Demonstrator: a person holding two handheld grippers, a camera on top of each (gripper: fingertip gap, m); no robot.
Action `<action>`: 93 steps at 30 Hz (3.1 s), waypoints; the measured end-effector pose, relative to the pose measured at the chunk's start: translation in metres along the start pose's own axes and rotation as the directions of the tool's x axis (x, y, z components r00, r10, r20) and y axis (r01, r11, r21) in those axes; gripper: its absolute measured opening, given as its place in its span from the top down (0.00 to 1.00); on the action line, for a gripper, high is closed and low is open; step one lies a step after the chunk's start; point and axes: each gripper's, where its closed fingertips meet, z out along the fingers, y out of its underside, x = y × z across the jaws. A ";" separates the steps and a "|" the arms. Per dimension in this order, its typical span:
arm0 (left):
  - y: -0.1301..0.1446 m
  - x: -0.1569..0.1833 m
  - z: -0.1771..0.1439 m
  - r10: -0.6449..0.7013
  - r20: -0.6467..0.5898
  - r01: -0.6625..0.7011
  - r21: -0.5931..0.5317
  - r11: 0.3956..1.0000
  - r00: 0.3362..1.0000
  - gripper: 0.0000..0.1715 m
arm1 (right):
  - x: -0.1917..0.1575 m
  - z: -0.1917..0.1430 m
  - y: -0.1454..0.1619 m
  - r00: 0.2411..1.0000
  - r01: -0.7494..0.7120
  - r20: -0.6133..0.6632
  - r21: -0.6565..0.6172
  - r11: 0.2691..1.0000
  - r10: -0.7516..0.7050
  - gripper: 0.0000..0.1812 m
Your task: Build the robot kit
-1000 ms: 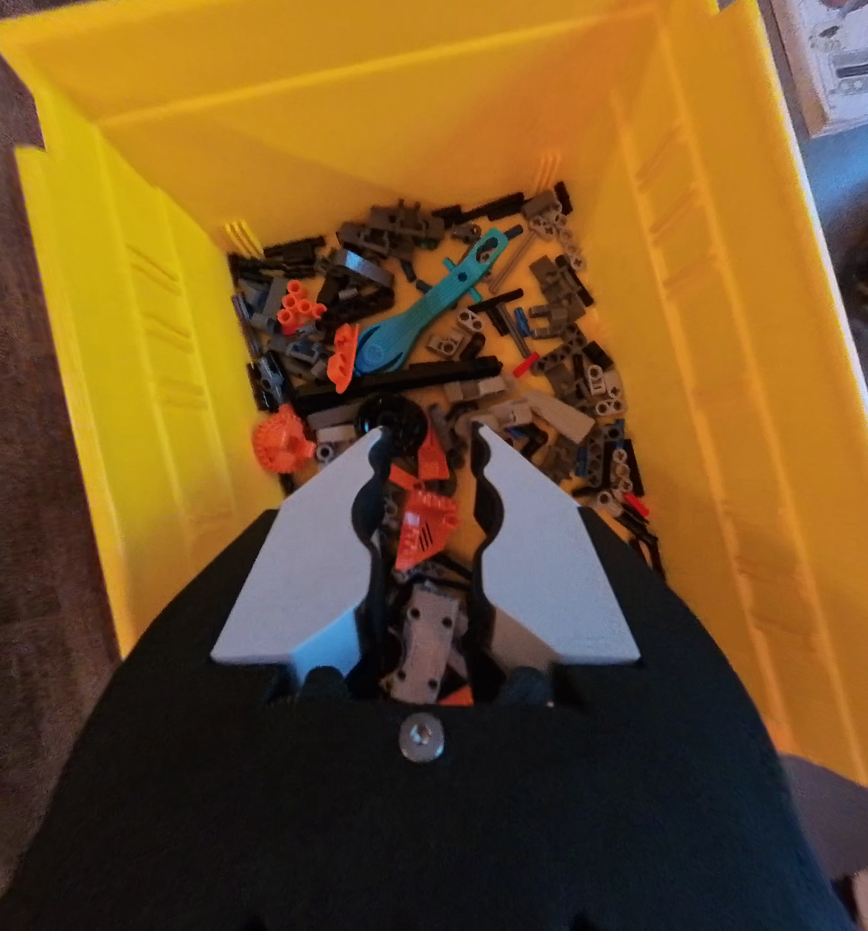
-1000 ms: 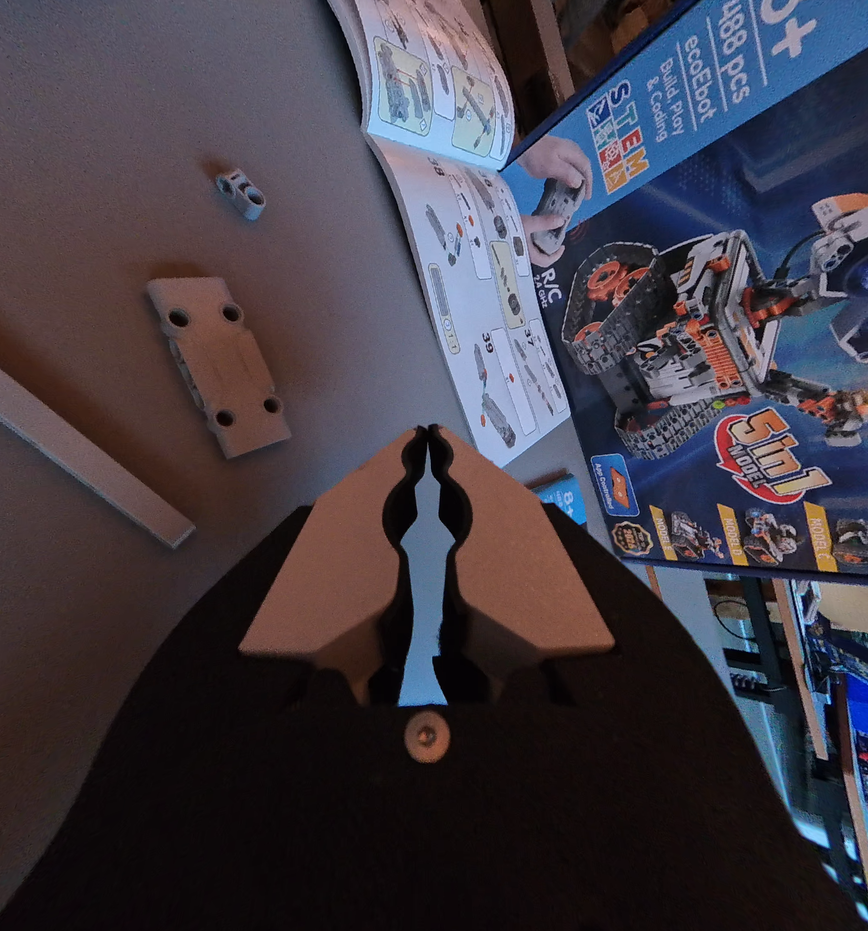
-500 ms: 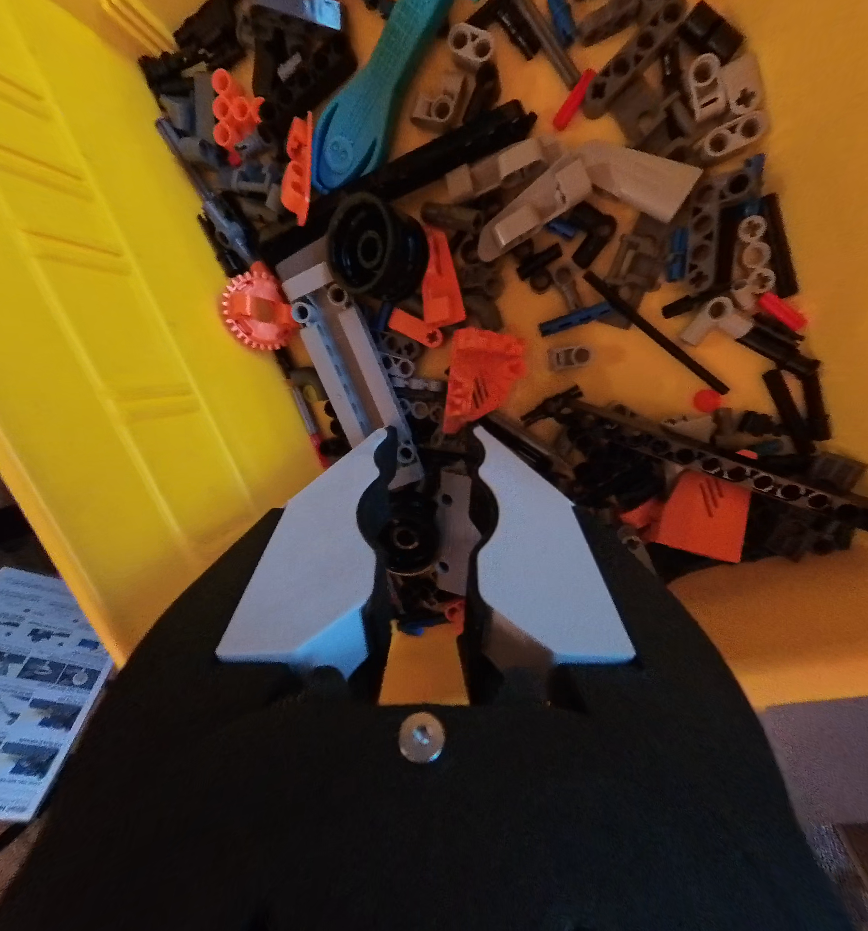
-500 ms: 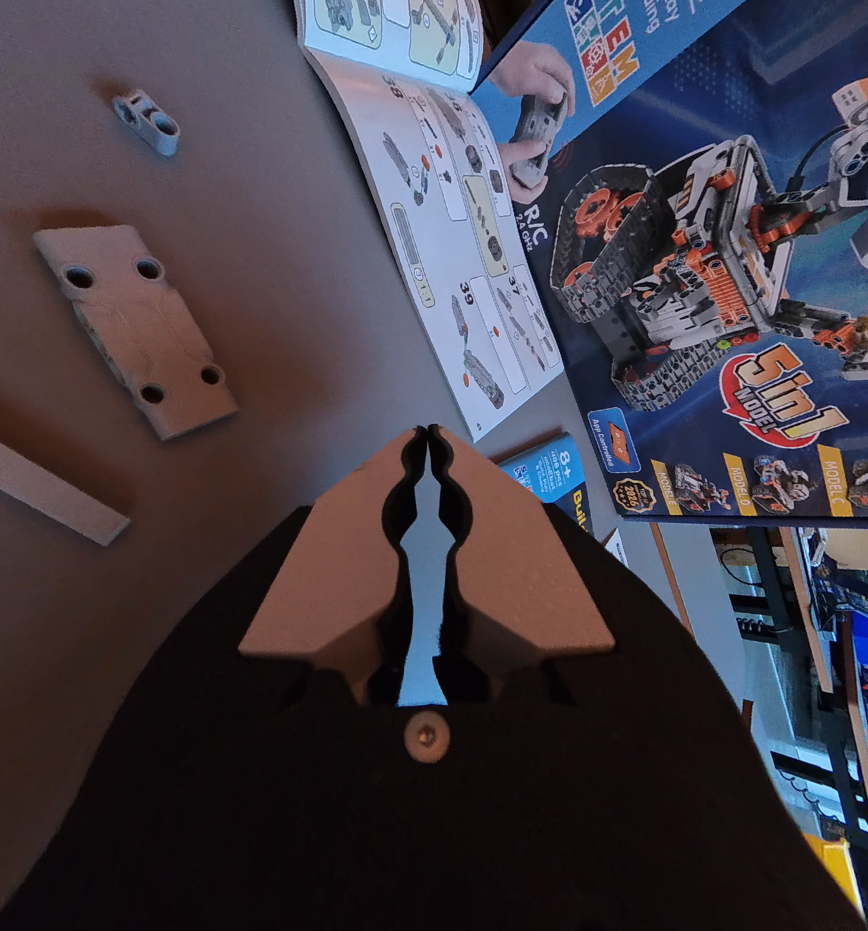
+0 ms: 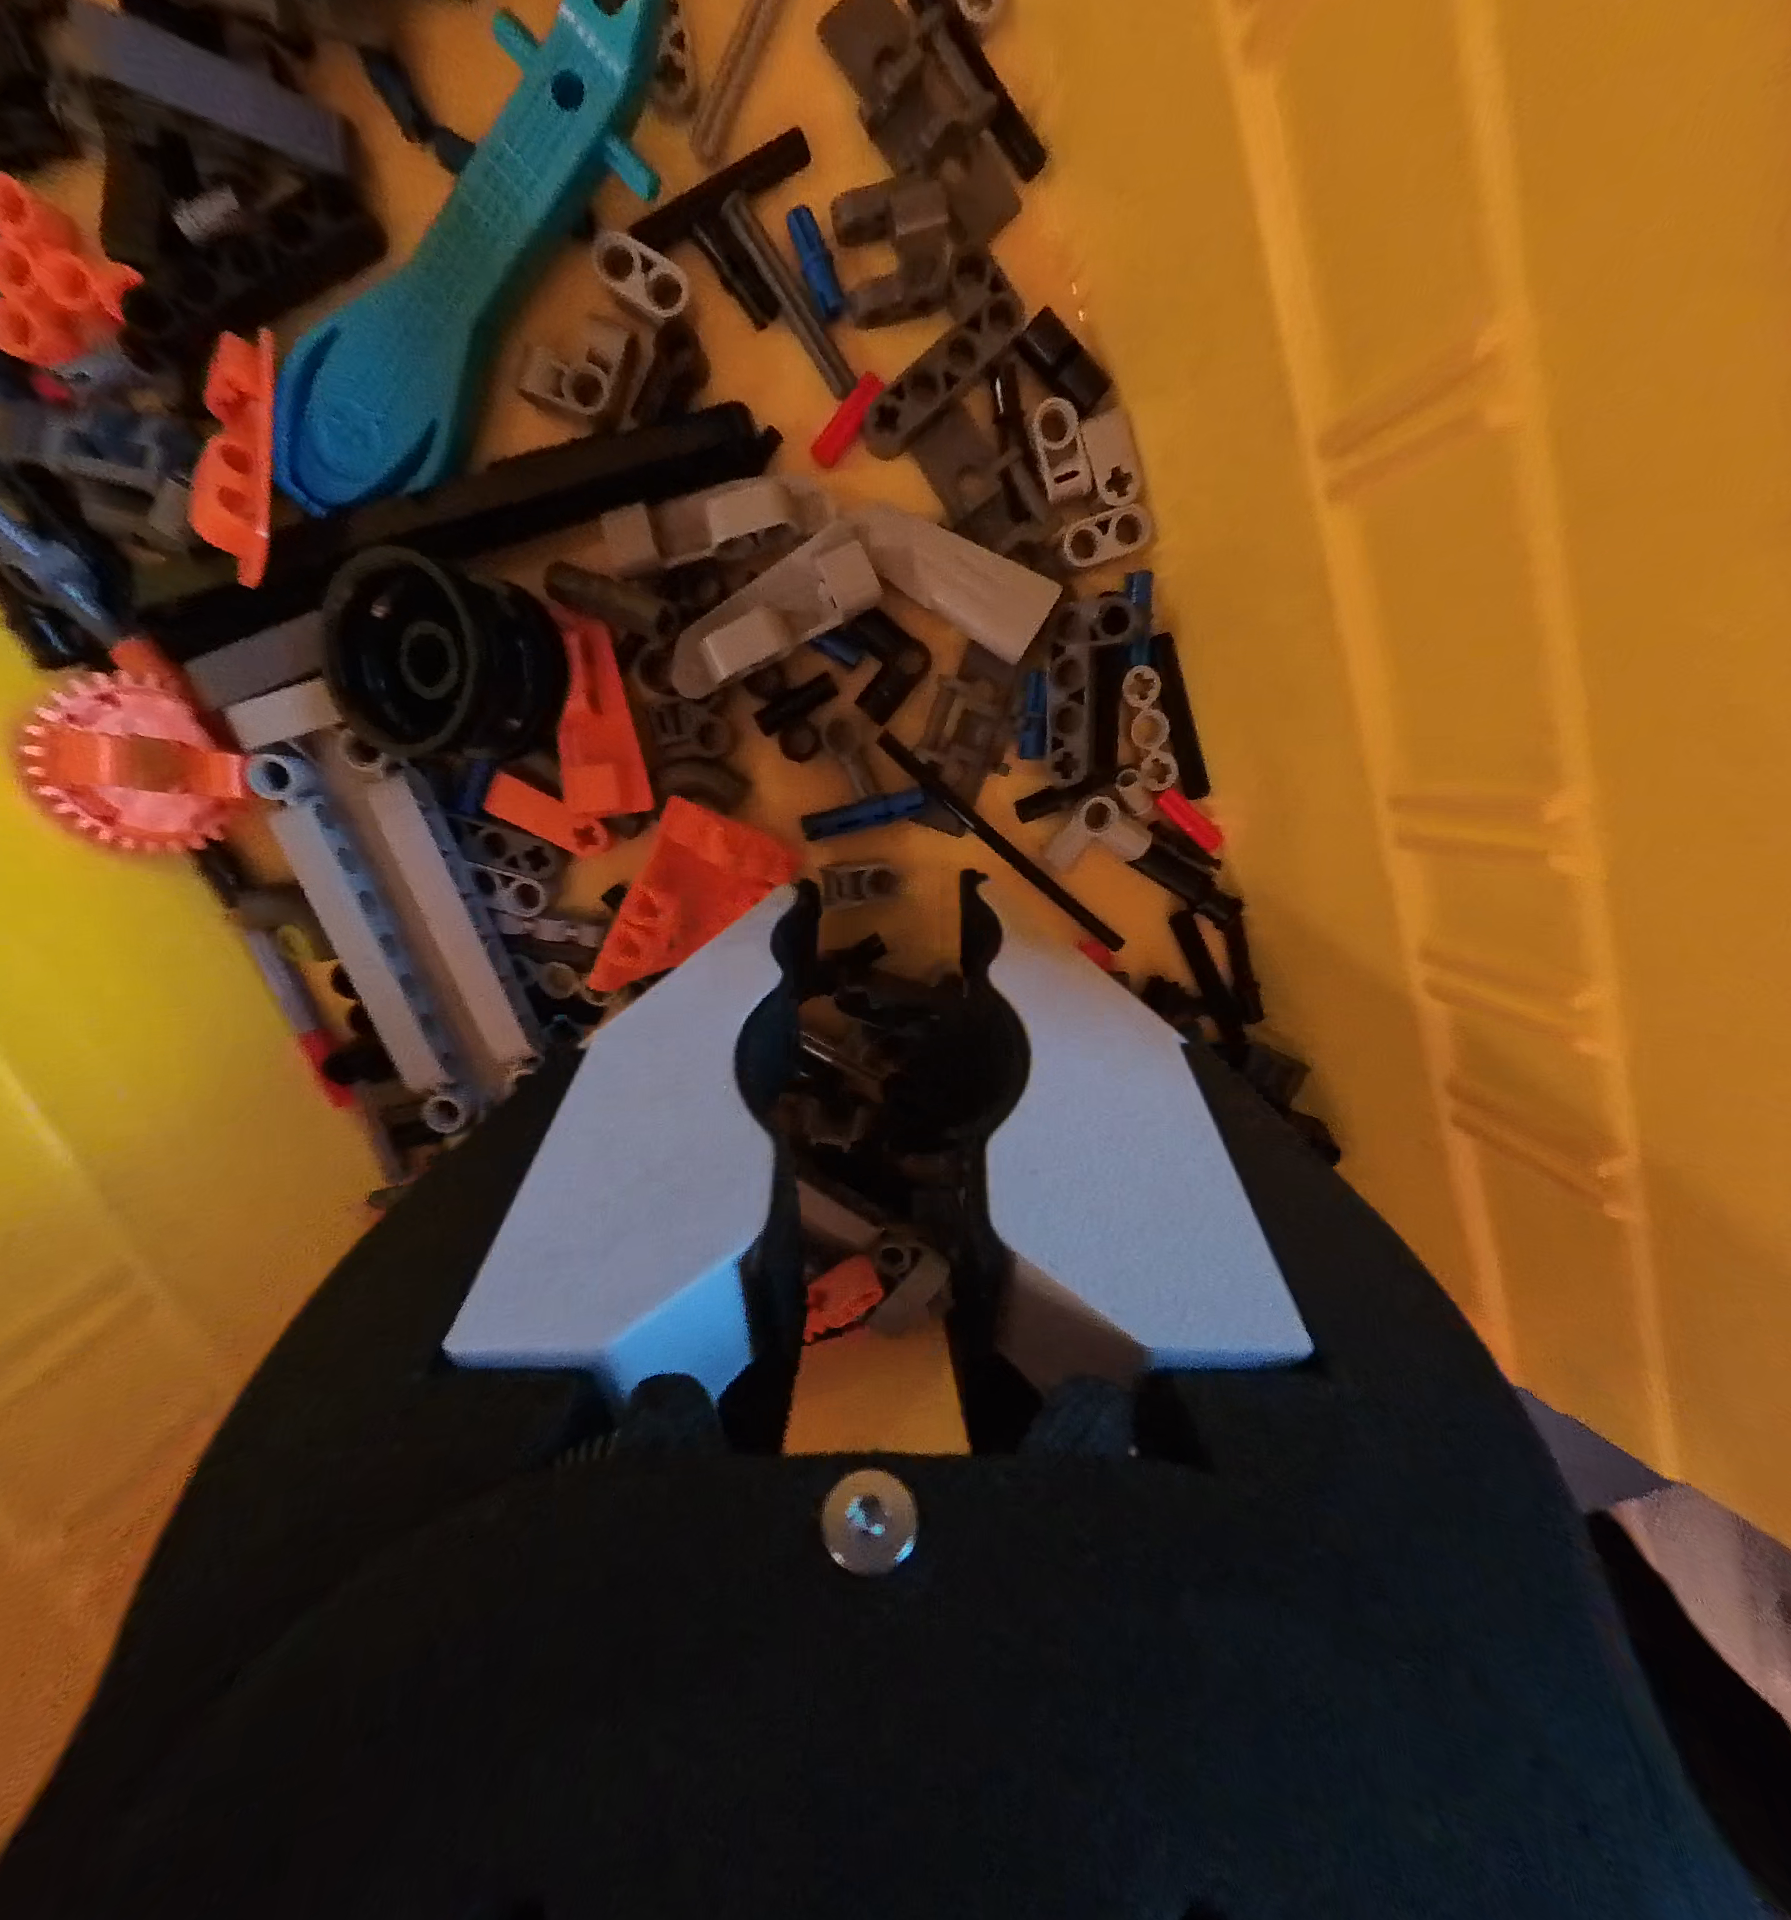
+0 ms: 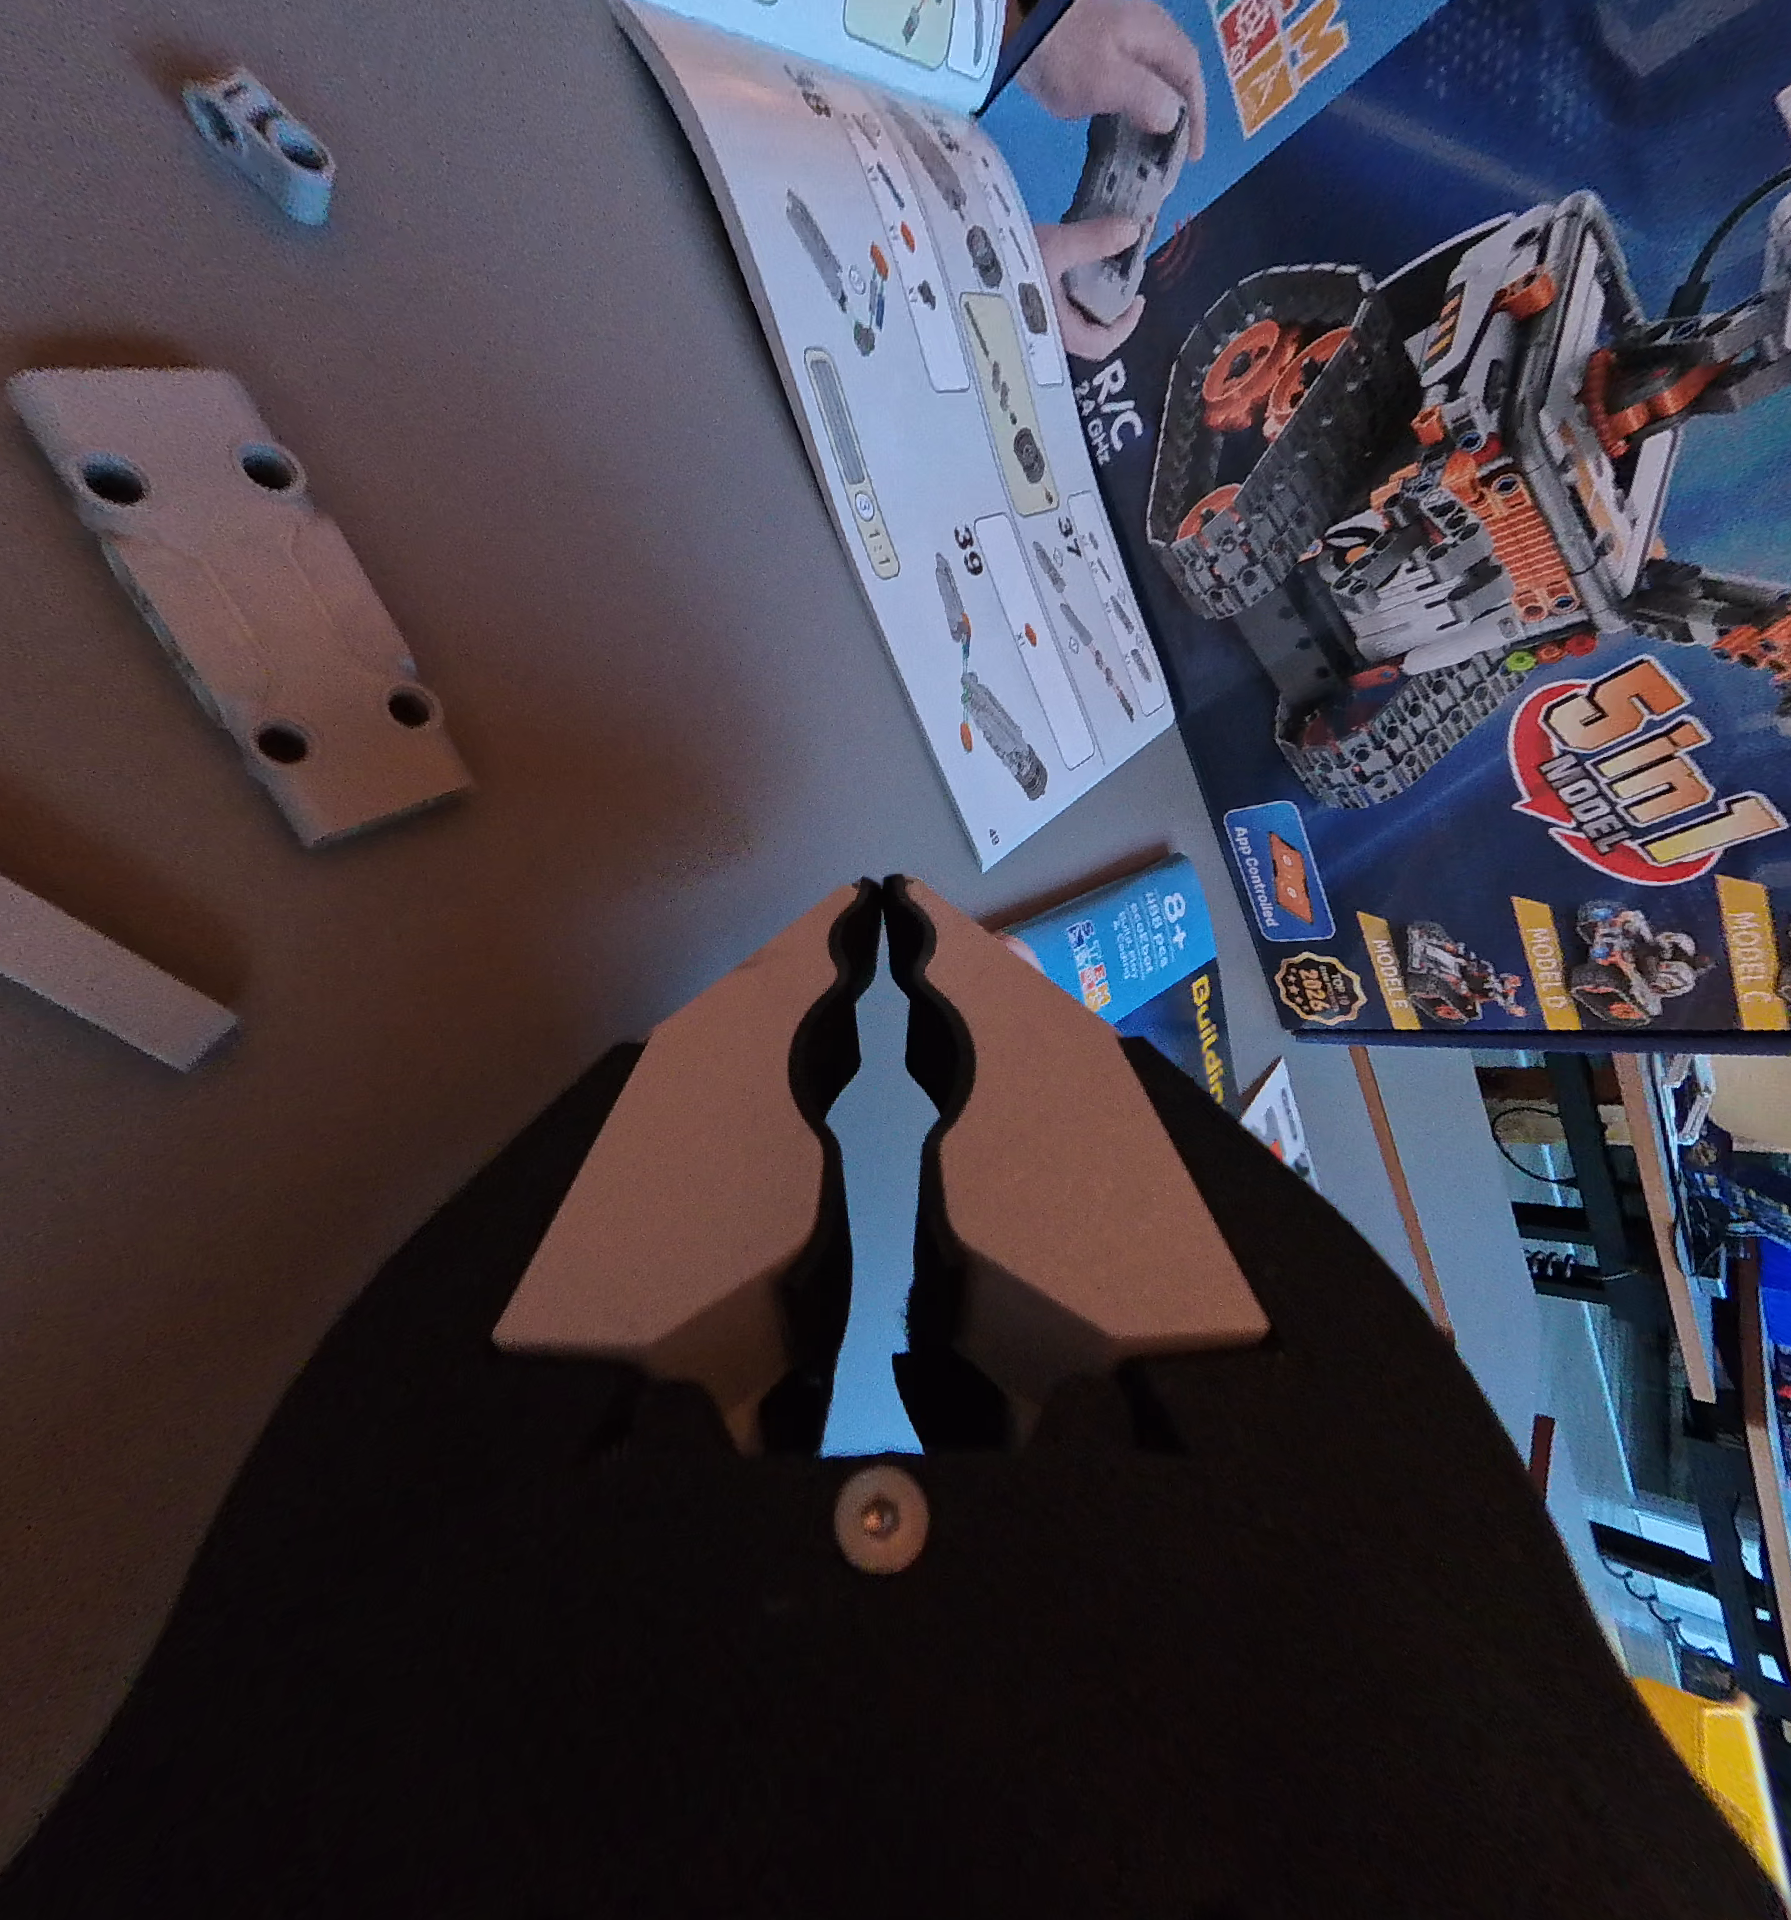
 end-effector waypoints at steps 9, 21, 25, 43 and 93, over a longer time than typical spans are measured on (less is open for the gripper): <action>0.007 -0.019 -0.007 0.057 0.119 -0.052 -0.043 0.998 0.991 0.92 | 0.002 -0.004 -0.003 1.000 -0.006 0.005 0.021 1.000 0.005 0.99; -0.076 0.070 -0.171 0.092 0.202 -0.185 0.511 0.840 0.975 0.92 | 0.006 -0.018 -0.029 0.999 -0.046 0.025 0.144 0.989 0.042 0.99; -0.126 0.187 -0.164 0.368 0.153 -0.391 0.520 0.759 0.917 0.92 | 0.017 -0.026 -0.043 0.992 -0.123 0.014 0.213 0.969 0.123 0.99; -0.210 0.334 0.082 0.694 -0.167 -0.704 -0.328 0.630 0.700 0.92 | -0.011 -0.046 -0.057 0.972 -0.184 0.191 0.276 0.943 0.134 0.98; 0.028 -0.060 -0.023 0.423 0.112 -0.377 -0.291 0.879 0.899 0.93 | 0.006 -0.034 -0.022 0.942 -0.325 0.139 0.149 0.934 0.306 0.98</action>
